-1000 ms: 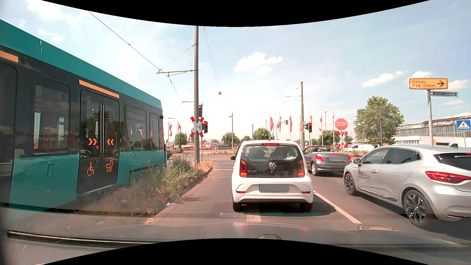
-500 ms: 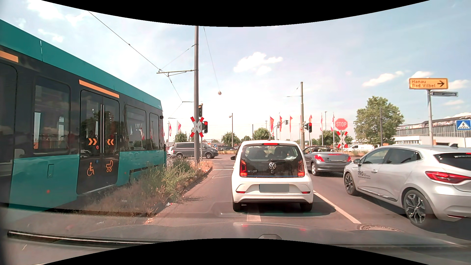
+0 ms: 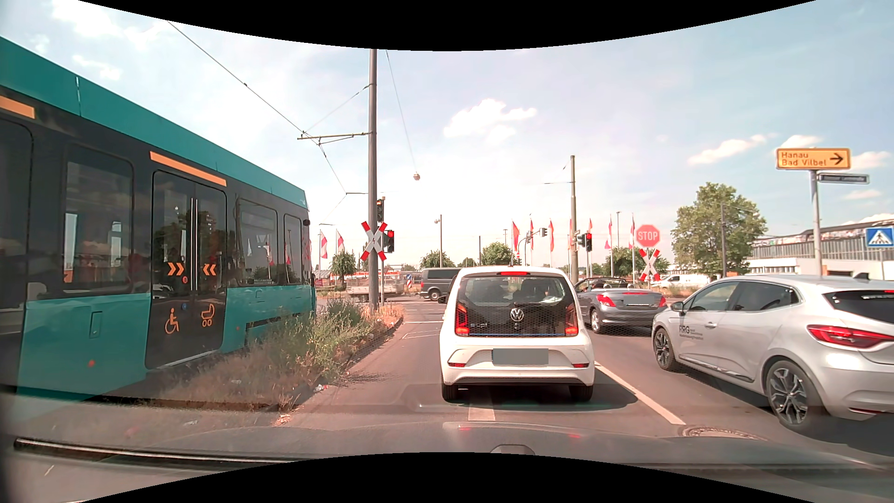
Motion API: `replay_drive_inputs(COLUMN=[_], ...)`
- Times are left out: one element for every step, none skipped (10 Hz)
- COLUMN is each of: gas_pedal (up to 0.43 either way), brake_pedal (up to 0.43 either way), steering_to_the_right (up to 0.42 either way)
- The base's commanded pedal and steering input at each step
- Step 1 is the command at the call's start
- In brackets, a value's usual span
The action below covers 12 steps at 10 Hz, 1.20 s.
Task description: Follow the waypoints while adhering to traffic rules and regulations
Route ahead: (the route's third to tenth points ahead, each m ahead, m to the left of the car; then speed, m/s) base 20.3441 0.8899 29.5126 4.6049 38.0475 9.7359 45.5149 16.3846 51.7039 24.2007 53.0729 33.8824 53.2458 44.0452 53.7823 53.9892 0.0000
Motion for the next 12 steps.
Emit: replay_drive_inputs(gas_pedal=[0.000,0.000,0.000,0.000,0.000,0.000,0.000,0.000,0.000,0.000,0.000,0.000], brake_pedal=[0.226,0.226,0.220,0.226,0.220,0.220,0.220,0.220,0.220,0.220,0.220,0.220], steering_to_the_right=[-0.004,-0.004,-0.004,-0.004,-0.004,-0.004,-0.004,-0.004,-0.004,-0.004,-0.004,-0.004])
